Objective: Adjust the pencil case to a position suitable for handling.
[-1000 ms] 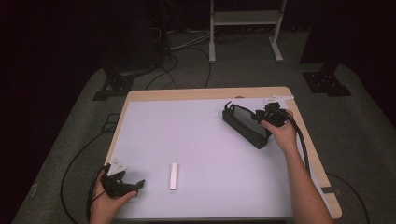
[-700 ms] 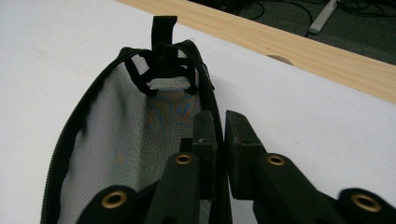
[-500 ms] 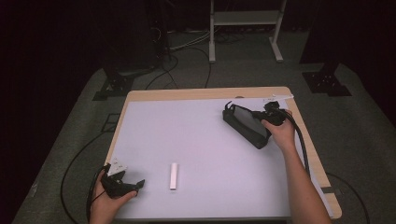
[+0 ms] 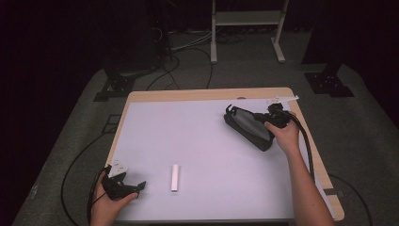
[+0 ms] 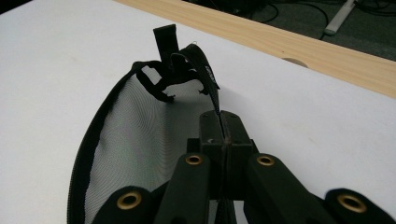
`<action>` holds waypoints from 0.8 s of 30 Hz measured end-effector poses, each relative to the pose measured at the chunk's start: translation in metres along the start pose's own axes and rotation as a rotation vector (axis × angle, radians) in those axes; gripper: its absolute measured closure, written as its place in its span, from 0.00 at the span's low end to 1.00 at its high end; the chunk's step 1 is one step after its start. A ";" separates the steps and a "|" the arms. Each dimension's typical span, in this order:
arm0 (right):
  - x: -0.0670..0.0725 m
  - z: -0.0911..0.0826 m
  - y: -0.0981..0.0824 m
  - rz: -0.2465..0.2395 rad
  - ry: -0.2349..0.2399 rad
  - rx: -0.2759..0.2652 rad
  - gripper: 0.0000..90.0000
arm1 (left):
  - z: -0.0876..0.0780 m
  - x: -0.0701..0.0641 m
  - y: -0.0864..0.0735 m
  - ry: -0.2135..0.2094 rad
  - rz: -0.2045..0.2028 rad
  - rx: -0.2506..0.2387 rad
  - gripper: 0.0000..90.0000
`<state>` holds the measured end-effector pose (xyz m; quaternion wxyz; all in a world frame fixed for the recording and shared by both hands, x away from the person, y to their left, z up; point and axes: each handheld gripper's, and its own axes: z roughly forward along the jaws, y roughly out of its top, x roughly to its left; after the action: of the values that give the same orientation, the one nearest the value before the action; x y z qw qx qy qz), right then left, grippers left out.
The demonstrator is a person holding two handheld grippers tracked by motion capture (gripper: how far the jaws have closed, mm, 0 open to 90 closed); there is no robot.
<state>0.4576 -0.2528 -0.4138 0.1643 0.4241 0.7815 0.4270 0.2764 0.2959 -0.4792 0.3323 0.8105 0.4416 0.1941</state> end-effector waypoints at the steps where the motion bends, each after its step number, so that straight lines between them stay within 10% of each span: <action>1: 0.002 -0.002 0.000 0.001 0.010 0.001 0.98 | 0.000 0.000 0.000 0.000 0.000 0.000 0.01; 24: 0.041 -0.031 -0.014 -0.098 0.118 -0.032 0.98 | 0.000 0.000 0.000 0.001 0.001 0.005 0.01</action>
<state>0.4073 -0.2404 -0.4023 0.1454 0.3570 0.8026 0.4553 0.2763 0.2959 -0.4789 0.3301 0.8115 0.4416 0.1936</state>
